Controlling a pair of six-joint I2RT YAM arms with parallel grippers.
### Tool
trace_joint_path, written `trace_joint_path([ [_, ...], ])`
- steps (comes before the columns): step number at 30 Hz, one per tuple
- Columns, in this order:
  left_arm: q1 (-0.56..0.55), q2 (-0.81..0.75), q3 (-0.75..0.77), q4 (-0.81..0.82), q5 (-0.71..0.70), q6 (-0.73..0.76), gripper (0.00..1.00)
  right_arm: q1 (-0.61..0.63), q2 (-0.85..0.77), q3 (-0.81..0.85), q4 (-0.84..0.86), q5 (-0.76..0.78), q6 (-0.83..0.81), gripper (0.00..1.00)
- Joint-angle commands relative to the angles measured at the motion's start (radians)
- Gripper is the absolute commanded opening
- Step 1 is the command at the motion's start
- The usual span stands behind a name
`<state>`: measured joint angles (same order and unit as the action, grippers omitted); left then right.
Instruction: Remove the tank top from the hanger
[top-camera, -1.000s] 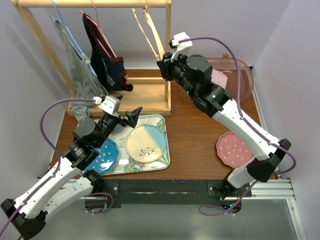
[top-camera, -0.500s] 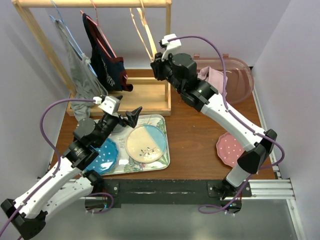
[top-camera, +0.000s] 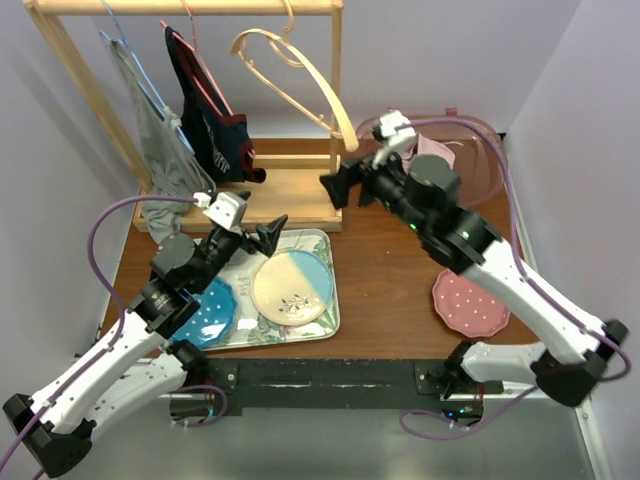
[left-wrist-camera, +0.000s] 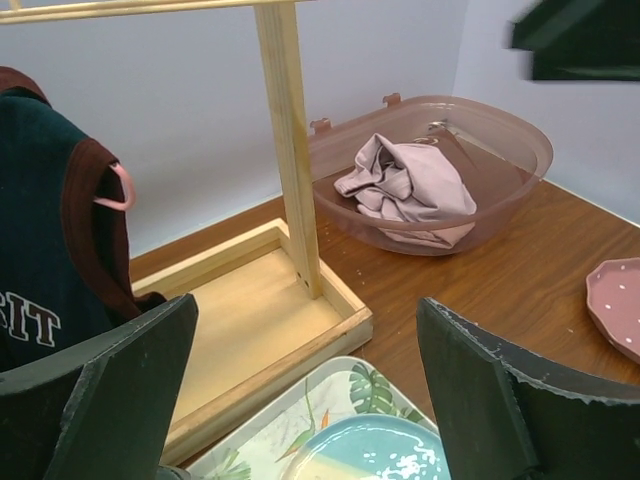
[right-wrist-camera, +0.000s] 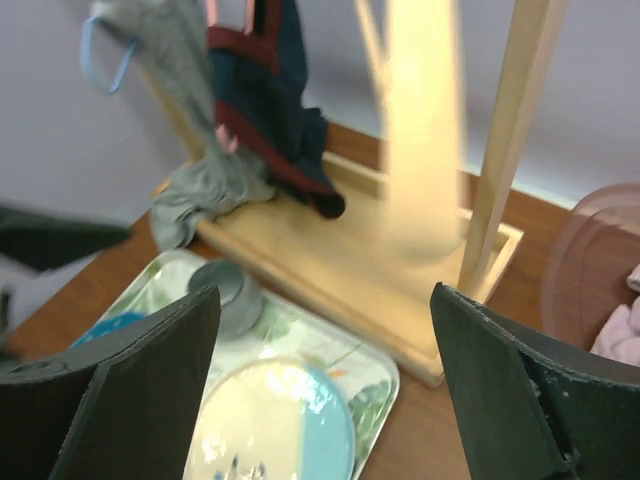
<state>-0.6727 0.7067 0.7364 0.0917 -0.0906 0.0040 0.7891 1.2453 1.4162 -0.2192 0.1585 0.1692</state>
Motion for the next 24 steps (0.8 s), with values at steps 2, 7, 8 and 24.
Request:
trace_joint_path([
  [2, 0.004, 0.086, 0.128, -0.012, -0.118, 0.013, 0.94, 0.001, -0.206, -0.232, -0.009, -0.216, 0.091, 0.94],
  [7, 0.008, 0.221, 0.369, -0.149, -0.213, 0.036, 0.89, -0.001, -0.398, -0.414, 0.017, -0.270, 0.138, 0.92],
  [8, 0.016, 0.268, 0.406, -0.168, -0.239, 0.031, 0.87, -0.001, -0.414, -0.422, 0.017, -0.267, 0.133, 0.91],
  [24, 0.377, 0.645, 0.903, -0.369, -0.069, -0.147, 0.64, 0.001, -0.503, -0.436, -0.075, -0.209, 0.173, 0.85],
])
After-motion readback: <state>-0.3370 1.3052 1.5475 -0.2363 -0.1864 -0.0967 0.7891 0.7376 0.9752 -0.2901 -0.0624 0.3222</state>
